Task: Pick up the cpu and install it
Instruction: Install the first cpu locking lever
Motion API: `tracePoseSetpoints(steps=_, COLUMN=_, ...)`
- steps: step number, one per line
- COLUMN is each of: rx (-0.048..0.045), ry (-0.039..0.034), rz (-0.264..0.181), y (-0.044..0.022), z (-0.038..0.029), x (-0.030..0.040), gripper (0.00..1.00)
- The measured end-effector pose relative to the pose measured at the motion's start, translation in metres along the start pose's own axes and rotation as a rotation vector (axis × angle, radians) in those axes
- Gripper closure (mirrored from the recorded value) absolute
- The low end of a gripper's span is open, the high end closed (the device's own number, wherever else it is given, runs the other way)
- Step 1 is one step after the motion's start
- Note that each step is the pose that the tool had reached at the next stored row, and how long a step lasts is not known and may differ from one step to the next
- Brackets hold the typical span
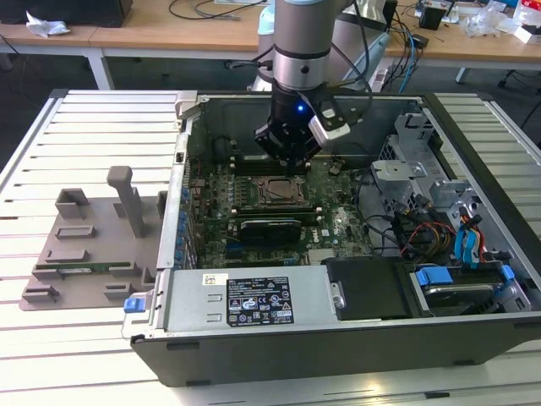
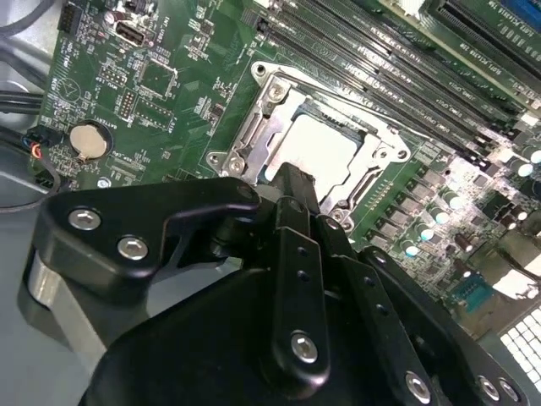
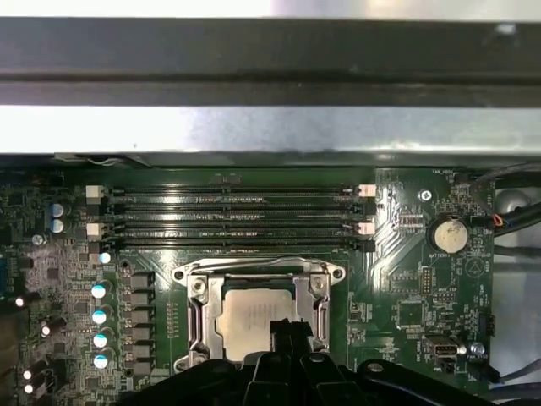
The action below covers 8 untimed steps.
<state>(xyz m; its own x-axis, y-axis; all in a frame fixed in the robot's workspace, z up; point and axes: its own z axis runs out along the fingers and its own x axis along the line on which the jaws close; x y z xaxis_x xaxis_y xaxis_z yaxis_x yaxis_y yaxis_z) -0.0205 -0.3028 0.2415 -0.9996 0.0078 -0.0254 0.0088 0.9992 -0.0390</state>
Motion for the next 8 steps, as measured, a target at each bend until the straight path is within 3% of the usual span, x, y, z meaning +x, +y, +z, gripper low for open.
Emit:
tracePoseSetpoints(steps=5, rx=0.0081, ry=-0.0039, rz=0.000, y=-0.0007, z=-0.0183, x=0.0000, gripper=0.89)
tracePoseSetpoints(steps=8, rx=0.0089, ry=-0.0040, rz=0.000, y=-0.0008, z=-0.0198, x=0.0000, gripper=0.89)
